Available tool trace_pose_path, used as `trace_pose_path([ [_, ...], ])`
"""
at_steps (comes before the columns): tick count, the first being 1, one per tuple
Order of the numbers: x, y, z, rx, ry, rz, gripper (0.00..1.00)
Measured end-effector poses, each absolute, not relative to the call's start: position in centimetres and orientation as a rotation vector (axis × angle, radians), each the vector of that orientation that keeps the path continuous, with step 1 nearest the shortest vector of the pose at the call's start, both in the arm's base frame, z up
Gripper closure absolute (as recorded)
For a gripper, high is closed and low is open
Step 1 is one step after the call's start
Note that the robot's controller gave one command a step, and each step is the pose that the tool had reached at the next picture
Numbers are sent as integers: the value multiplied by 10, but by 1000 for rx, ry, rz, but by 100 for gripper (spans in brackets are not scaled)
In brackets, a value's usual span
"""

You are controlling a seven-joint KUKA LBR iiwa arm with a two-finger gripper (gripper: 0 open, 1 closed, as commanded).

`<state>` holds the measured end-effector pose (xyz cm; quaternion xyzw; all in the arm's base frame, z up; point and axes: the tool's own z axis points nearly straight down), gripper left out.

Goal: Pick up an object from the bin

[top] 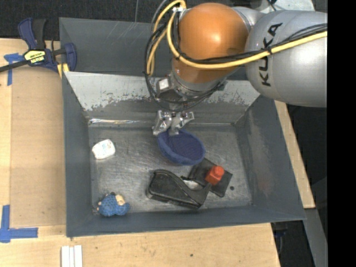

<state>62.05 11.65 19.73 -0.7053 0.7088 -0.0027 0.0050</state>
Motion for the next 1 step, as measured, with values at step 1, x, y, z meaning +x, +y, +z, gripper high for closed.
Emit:
trace_pose_path([
  [1,593,121,265,-2307,2120,-6,100],
])
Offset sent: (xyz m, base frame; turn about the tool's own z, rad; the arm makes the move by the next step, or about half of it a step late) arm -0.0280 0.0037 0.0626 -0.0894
